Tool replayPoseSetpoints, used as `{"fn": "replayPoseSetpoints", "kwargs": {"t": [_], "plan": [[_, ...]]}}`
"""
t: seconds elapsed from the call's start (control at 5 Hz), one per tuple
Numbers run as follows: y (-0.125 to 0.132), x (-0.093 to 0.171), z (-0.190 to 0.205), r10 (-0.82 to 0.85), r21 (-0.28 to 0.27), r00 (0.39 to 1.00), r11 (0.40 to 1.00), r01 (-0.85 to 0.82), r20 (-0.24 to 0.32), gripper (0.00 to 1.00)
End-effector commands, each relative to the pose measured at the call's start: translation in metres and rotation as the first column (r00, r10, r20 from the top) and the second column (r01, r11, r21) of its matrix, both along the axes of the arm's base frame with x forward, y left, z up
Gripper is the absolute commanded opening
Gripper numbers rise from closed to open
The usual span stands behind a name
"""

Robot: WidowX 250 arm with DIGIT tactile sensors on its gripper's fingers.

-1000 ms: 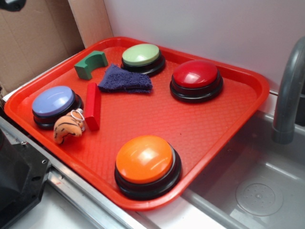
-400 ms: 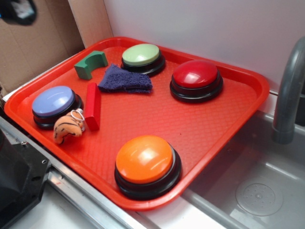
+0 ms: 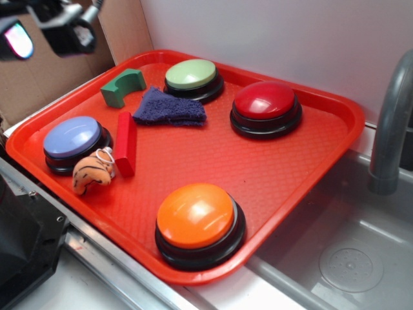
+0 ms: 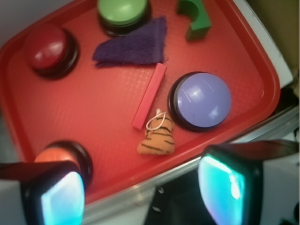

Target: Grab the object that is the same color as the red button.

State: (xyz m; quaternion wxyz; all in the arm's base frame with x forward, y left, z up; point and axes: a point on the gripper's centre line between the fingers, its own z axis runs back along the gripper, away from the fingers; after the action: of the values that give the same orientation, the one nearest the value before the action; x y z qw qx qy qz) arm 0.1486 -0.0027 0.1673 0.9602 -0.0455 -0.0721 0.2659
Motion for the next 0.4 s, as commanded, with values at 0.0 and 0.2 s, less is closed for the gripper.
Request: {"fn": "replayPoseSetpoints", "kwargs": {"t": [0.0, 0.2], "plan": [[0.015, 0.044, -0.074, 0.195, 0.051, 0.979, 0.979, -0.198, 0.052, 1.00], [0.020, 0.057, -0.102, 0.229, 0.067, 0.973, 0.971, -0.230, 0.019, 1.00]]}}
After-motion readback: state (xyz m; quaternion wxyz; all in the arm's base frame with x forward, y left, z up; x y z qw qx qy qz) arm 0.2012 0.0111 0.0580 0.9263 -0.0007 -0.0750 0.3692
